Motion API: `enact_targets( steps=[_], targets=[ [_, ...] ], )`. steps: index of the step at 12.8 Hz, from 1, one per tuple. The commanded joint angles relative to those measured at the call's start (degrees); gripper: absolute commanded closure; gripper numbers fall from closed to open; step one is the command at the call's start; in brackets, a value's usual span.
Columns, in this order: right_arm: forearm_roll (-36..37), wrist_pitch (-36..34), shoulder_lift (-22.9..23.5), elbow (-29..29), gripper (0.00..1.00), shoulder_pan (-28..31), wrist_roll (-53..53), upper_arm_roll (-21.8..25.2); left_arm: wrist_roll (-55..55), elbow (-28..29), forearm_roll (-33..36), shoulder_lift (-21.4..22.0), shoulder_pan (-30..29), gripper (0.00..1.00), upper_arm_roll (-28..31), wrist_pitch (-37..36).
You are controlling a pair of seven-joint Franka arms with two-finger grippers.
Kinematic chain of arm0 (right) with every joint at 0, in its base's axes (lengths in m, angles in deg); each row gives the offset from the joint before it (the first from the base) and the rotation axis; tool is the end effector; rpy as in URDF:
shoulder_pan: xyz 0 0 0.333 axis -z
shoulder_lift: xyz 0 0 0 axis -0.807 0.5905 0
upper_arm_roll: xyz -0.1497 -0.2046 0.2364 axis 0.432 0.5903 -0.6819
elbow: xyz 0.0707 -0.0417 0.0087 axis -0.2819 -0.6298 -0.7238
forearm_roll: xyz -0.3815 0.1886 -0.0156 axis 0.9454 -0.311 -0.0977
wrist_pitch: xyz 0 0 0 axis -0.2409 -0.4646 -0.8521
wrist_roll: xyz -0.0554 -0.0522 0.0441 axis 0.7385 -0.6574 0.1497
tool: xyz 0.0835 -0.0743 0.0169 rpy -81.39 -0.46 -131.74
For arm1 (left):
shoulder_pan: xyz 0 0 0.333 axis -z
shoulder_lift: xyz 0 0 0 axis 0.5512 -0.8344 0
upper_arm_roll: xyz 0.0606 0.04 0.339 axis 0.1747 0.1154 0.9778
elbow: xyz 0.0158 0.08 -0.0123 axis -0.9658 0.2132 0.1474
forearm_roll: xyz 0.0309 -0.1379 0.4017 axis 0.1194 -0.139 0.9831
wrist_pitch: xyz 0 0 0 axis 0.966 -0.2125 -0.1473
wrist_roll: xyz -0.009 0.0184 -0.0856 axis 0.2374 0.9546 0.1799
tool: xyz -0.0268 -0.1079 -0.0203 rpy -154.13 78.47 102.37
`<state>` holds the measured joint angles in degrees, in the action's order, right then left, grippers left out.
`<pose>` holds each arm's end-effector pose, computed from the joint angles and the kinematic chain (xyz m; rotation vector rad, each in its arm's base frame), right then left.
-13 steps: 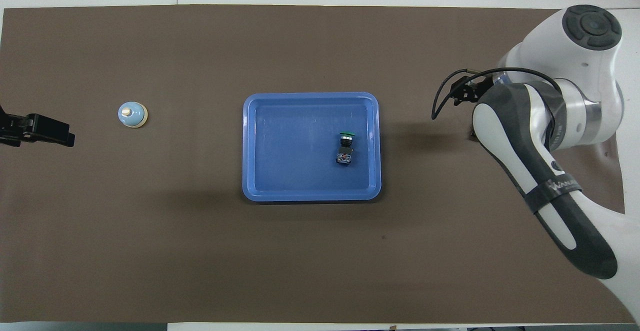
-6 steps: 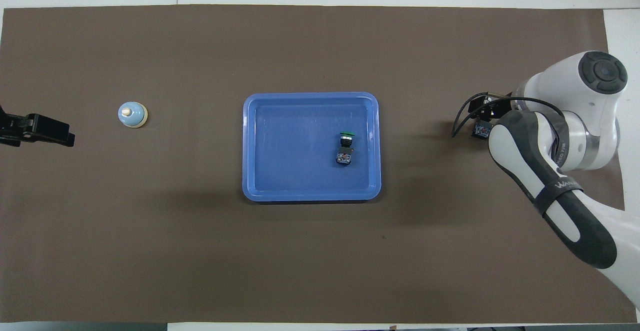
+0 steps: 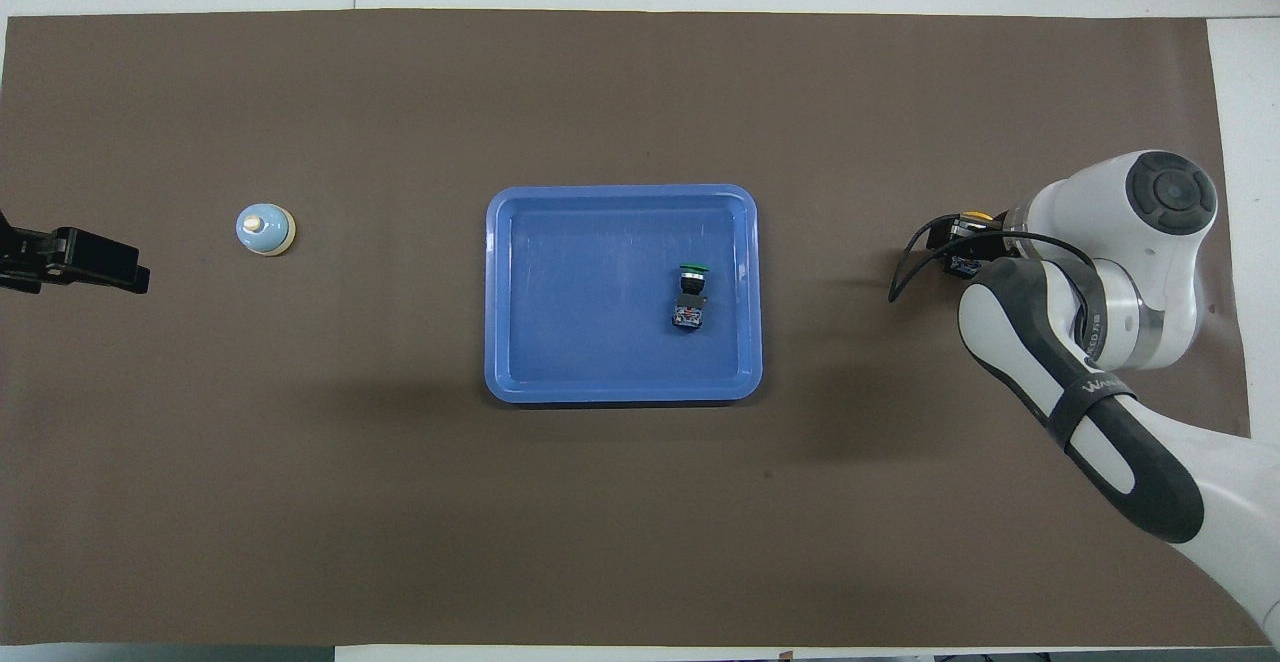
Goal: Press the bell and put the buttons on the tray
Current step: 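Release the green button and reach the right gripper to the yellow button, then grasp the yellow button and lower it into the tray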
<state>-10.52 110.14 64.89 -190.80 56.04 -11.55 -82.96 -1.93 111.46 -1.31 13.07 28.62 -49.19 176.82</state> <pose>0.6277 -0.0115 0.2866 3.0929 -0.4968 0.0545 0.5791 0.0010 0.6034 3.1114 -0.1357 -0.1217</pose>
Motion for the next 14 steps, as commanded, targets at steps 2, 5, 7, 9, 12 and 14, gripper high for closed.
enact_targets(
  steps=[2,5,7,9,12,14],
  targets=[
    [0.9,0.1,-1.0,-1.1,1.0,0.7,-2.4,-0.8,-0.6,0.9,-0.6,1.1,-0.1,0.0,0.2,0.2],
    [0.9,-3.3,-1.3,1.4,1.0,-0.3,-2.6,-0.9,-0.5,0.9,-0.6,1.1,-0.1,0.0,0.2,0.2],
    [0.8,-11.0,-1.2,7.6,1.0,-2.7,-2.1,-0.9,-0.6,0.9,-0.6,1.1,0.0,0.0,0.2,0.2],
    [0.7,-18.5,-0.9,14.3,1.0,-5.9,-1.0,-0.9,-0.5,0.9,-0.6,1.1,-0.1,0.0,0.2,0.2],
    [0.6,-27.0,1.4,23.7,1.0,-13.7,6.8,-0.9,-0.6,0.9,-0.6,1.1,-0.1,0.0,0.2,0.2],
    [-0.2,-30.2,2.4,27.3,1.0,-19.8,11.8,-0.9,-0.5,0.9,-0.6,1.1,-0.1,0.0,0.2,0.2]
  ],
)
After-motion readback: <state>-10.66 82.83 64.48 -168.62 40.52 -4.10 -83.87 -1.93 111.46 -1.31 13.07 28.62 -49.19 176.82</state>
